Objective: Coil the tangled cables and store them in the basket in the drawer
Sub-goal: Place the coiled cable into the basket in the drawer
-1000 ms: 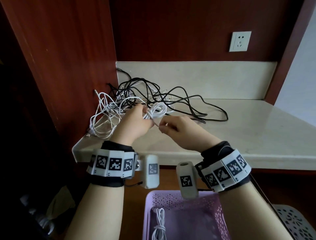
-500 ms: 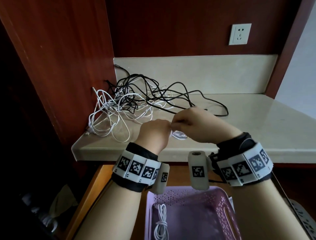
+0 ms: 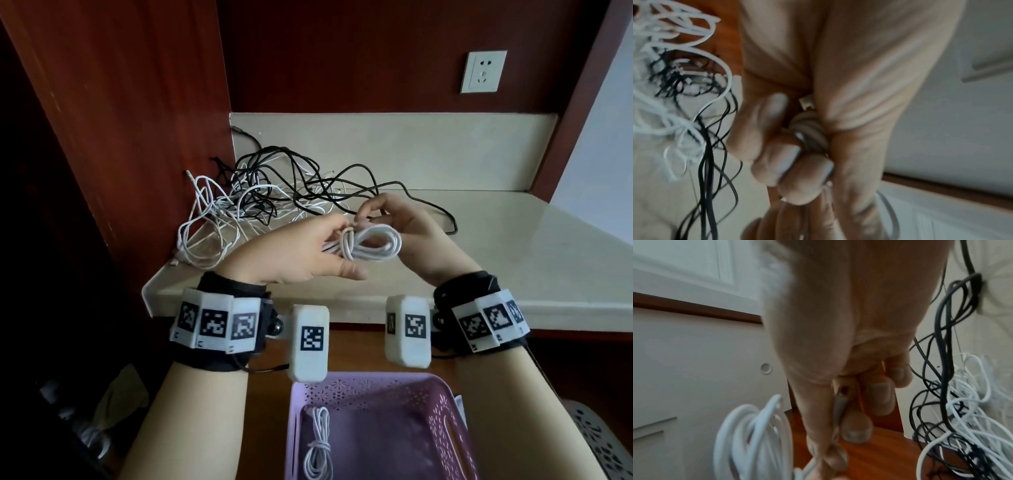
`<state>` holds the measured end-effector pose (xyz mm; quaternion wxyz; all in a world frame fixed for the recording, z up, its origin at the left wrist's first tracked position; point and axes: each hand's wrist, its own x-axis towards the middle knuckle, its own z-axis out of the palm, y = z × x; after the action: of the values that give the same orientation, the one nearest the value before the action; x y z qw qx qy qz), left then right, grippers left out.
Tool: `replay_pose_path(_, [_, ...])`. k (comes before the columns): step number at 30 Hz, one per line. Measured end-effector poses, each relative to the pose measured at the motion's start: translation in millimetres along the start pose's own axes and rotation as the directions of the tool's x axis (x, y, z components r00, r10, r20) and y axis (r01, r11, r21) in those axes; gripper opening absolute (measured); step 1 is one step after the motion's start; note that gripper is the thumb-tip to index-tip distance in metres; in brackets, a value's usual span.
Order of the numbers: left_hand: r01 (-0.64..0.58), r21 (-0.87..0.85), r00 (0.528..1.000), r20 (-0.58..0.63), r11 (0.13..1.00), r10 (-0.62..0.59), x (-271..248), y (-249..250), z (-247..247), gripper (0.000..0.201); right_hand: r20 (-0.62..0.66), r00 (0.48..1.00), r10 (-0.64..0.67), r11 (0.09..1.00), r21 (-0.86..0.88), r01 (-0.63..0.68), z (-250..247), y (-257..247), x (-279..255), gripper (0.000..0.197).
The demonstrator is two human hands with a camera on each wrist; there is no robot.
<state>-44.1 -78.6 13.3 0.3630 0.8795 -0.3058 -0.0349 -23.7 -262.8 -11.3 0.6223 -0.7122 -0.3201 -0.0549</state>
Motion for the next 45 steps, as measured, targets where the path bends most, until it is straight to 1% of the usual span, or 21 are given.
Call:
replay_pose_path(2, [-0.006, -0.136, 1.000, 0.007, 0.991, 0.007, -3, -3, -4, 0.054, -0.003, 0.999, -0.033, 0.998, 0.043, 0.033, 5, -2, 0, 0.013])
replay_pose_path(4, [-0.037, -0.364, 0.999, -0.023, 0.931, 0.031, -4, -7, -5, 0.068, -0.029, 0.998, -0.056, 0.996, 0.066, 0.058, 10, -5, 1, 0.016])
replay_pose_path(5, [-0.061, -0.445, 0.997, -0.061, 0.894, 0.038, -4, -8, -5, 0.067, -0.037, 0.998, -0.059, 0.997, 0.056, 0.061, 12, -6, 3, 0.018])
replay_pose_path(7, [-0.107, -0.547, 0.988, -0.154, 0.830, 0.026, -2, -7, -2, 0.054, -0.056, 0.996, -0.063, 0.998, -0.003, 0.063, 17, -12, 5, 0.016])
replay_pose_path(9, [-0.135, -0.642, 0.969, -0.244, 0.754, -0.034, 2, -5, 2, 0.038, -0.099, 0.992, -0.073, 0.995, -0.076, 0.066, 19, -15, 6, 0.011])
replay_pose_path(11, [-0.149, -0.692, 0.948, -0.304, 0.706, -0.097, 6, -4, 5, 0.026, -0.152, 0.982, -0.110, 0.980, -0.183, 0.081, 21, -18, 8, 0.014])
replay_pose_path(13, [-0.163, -0.696, 0.926, -0.352, 0.699, -0.134, 10, -5, 6, 0.030, -0.181, 0.973, -0.145, 0.972, -0.209, 0.106, 22, -20, 8, 0.011])
replay_pose_path(14, [-0.186, -0.689, 0.919, -0.375, 0.700, -0.125, 11, -5, 8, 0.043, -0.186, 0.970, -0.156, 0.974, -0.192, 0.120, 22, -21, 7, 0.009])
replay_pose_path(16, [-0.221, -0.689, 0.906, -0.407, 0.691, -0.116, 12, -3, 9, 0.077, -0.179, 0.970, -0.165, 0.980, -0.137, 0.141, 21, -22, 6, 0.010])
replay_pose_path(17, [-0.234, -0.693, 0.901, -0.417, 0.681, -0.115, 12, -4, 8, 0.082, -0.169, 0.972, -0.166, 0.983, -0.111, 0.148, 21, -23, 5, 0.014])
replay_pose_path(19, [-0.251, -0.697, 0.898, -0.427, 0.671, -0.108, 14, -7, 6, 0.061, -0.154, 0.972, -0.175, 0.983, -0.076, 0.165, 22, -24, 4, 0.019])
replay_pose_path(22, [-0.277, -0.721, 0.899, -0.429, 0.636, -0.094, 15, -7, 5, 0.024, -0.165, 0.960, -0.224, 0.974, -0.020, 0.224, 26, -26, 5, 0.017])
replay_pose_path(24, [-0.296, -0.735, 0.897, -0.434, 0.610, -0.087, 15, -4, 5, 0.026, -0.197, 0.939, -0.283, 0.958, -0.009, 0.287, 28, -28, 6, 0.019])
replay_pose_path(28, [-0.318, -0.777, 0.898, -0.431, 0.544, -0.091, 12, 1, 1, 0.023, -0.302, 0.877, -0.374, 0.927, -0.106, 0.359, 30, -31, 9, 0.016])
replay_pose_path(32, [-0.357, -0.794, 0.873, -0.471, 0.492, -0.127, 14, 3, 4, 0.025, -0.468, 0.831, -0.301, 0.929, 0.052, 0.365, 34, -31, 11, 0.012])
replay_pose_path(33, [-0.366, -0.798, 0.865, -0.482, 0.479, -0.143, 15, 4, 5, 0.024, -0.496, 0.818, -0.290, 0.935, 0.034, 0.353, 34, -30, 12, 0.010])
replay_pose_path(35, [-0.374, -0.801, 0.853, -0.495, 0.467, -0.166, 17, 5, 8, 0.016, -0.533, 0.782, -0.322, 0.943, -0.107, 0.315, 33, -26, 12, 0.006])
replay_pose_path(37, [-0.375, -0.792, 0.846, -0.505, 0.481, -0.172, 19, 4, 12, 0.015, -0.540, 0.757, -0.367, 0.929, -0.254, 0.269, 33, -22, 13, 0.005])
replay_pose_path(40, [-0.392, -0.767, 0.825, -0.538, 0.507, -0.175, 21, 4, 15, 0.017, -0.519, 0.738, -0.431, 0.885, -0.401, 0.235, 34, -18, 15, 0.011])
replay_pose_path(42, [-0.399, -0.755, 0.812, -0.554, 0.520, -0.181, 22, 4, 15, 0.023, -0.479, 0.746, -0.463, 0.851, -0.474, 0.224, 35, -14, 17, 0.016])
replay_pose_path(45, [-0.390, -0.736, 0.800, -0.569, 0.554, -0.191, 22, 1, 15, 0.034, -0.398, 0.780, -0.482, 0.796, -0.570, 0.202, 36, -11, 18, 0.021])
